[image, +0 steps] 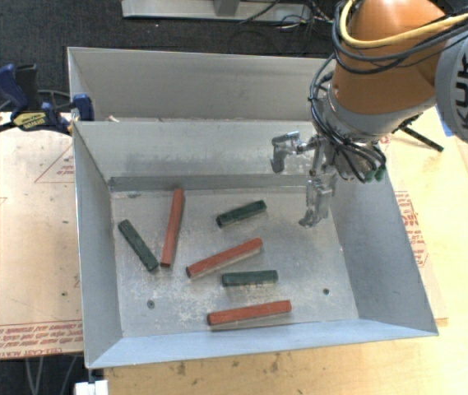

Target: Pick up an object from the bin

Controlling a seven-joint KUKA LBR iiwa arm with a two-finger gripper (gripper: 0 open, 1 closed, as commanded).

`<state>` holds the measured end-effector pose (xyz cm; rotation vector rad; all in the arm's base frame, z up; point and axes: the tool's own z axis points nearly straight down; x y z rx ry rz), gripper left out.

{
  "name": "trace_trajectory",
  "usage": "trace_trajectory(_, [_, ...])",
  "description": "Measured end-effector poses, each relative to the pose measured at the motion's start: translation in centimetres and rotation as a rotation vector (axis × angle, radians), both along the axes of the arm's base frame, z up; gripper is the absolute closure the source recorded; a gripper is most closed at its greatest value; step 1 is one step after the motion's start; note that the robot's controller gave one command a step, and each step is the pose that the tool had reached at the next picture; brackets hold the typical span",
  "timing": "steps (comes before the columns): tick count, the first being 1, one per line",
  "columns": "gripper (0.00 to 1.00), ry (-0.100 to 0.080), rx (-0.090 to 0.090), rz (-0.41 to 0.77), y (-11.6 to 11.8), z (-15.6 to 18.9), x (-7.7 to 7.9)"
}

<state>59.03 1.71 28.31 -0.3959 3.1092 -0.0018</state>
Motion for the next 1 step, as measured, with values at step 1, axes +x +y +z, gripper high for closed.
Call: trace_trajectory(1, [0.00, 0.013, 0.001, 0.327, 3.59, -14.56, -4.55])
